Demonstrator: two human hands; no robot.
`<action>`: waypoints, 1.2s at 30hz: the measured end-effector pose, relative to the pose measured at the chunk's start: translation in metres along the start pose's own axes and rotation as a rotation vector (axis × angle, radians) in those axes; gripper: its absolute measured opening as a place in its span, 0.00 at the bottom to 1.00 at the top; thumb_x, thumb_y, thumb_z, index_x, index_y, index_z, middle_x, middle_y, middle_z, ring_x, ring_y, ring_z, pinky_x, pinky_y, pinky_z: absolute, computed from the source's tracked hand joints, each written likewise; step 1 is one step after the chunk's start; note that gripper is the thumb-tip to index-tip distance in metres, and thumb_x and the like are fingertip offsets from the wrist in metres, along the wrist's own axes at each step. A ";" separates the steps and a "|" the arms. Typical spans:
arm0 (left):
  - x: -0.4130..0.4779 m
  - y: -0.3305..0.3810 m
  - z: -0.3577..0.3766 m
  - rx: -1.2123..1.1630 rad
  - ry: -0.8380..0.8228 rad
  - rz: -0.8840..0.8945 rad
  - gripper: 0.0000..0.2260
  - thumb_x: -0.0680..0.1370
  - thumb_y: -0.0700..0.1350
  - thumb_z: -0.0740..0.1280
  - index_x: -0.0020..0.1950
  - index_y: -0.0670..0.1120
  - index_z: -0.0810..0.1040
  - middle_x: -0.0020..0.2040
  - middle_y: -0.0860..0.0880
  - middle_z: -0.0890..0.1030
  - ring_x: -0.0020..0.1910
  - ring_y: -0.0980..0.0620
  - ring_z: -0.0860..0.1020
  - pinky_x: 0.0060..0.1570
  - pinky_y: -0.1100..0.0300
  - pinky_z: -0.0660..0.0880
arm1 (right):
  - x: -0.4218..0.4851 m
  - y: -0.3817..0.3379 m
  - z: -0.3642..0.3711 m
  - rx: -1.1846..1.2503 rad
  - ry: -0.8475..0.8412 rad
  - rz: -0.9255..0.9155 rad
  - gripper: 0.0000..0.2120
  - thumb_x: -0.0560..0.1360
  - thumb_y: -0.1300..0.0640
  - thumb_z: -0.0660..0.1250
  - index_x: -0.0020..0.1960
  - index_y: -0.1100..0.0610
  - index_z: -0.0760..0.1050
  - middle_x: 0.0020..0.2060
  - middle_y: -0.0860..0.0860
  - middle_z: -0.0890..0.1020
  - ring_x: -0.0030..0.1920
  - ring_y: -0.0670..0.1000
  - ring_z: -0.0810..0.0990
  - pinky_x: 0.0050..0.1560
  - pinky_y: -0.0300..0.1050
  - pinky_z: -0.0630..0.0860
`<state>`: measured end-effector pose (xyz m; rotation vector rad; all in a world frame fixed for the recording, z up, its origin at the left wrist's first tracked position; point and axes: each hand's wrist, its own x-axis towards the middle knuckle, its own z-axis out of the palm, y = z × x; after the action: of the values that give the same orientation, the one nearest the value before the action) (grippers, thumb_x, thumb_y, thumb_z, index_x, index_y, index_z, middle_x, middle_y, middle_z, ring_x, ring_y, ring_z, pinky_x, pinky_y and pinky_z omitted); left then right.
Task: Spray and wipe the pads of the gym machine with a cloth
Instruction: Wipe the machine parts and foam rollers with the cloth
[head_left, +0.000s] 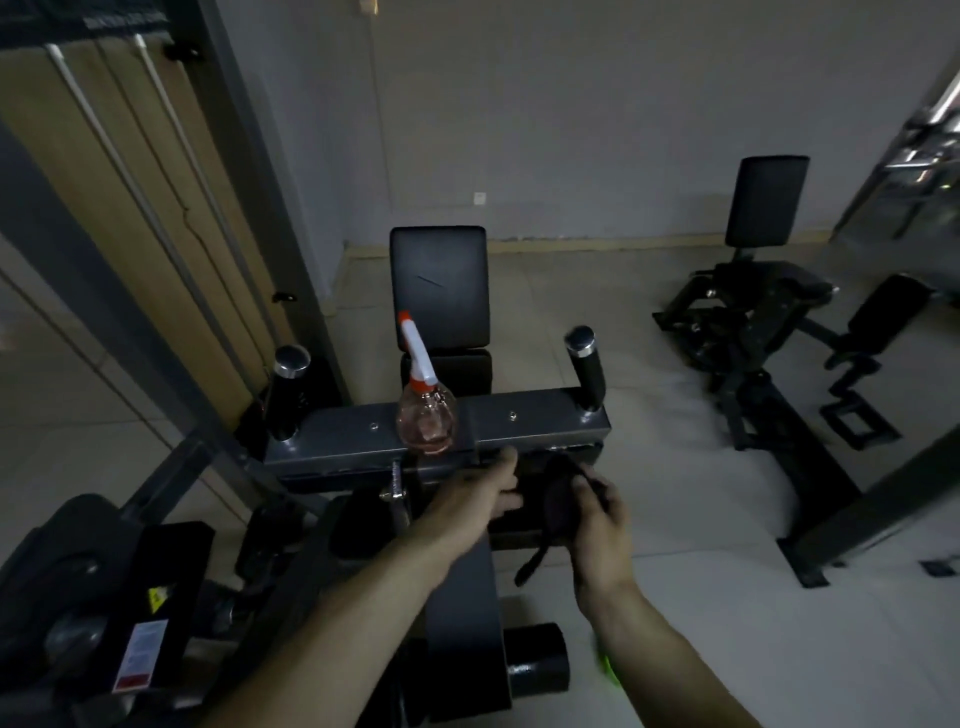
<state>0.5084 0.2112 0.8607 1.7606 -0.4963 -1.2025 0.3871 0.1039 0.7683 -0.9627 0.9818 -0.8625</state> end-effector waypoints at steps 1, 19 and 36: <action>0.004 -0.008 -0.006 0.132 0.148 0.133 0.17 0.78 0.65 0.65 0.52 0.54 0.84 0.53 0.54 0.86 0.58 0.53 0.82 0.64 0.52 0.74 | 0.007 0.007 -0.005 0.061 0.071 0.098 0.05 0.84 0.59 0.65 0.58 0.52 0.76 0.62 0.60 0.81 0.57 0.56 0.82 0.56 0.54 0.80; 0.069 -0.060 -0.043 0.369 0.695 -0.011 0.37 0.69 0.61 0.79 0.67 0.45 0.66 0.66 0.44 0.76 0.66 0.40 0.74 0.64 0.47 0.74 | 0.054 0.030 0.063 -1.007 -0.354 -0.776 0.15 0.84 0.47 0.54 0.59 0.53 0.76 0.54 0.52 0.79 0.49 0.53 0.80 0.48 0.50 0.79; 0.075 -0.051 -0.045 0.378 0.617 -0.161 0.46 0.66 0.73 0.73 0.70 0.45 0.63 0.69 0.44 0.75 0.66 0.41 0.76 0.60 0.49 0.76 | 0.053 0.027 0.075 -0.973 -0.300 -0.560 0.12 0.84 0.50 0.57 0.55 0.55 0.77 0.50 0.54 0.83 0.48 0.57 0.82 0.48 0.54 0.80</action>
<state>0.5733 0.2022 0.7833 2.4051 -0.2199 -0.6267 0.4782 0.0833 0.7474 -2.2059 0.8662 -0.6300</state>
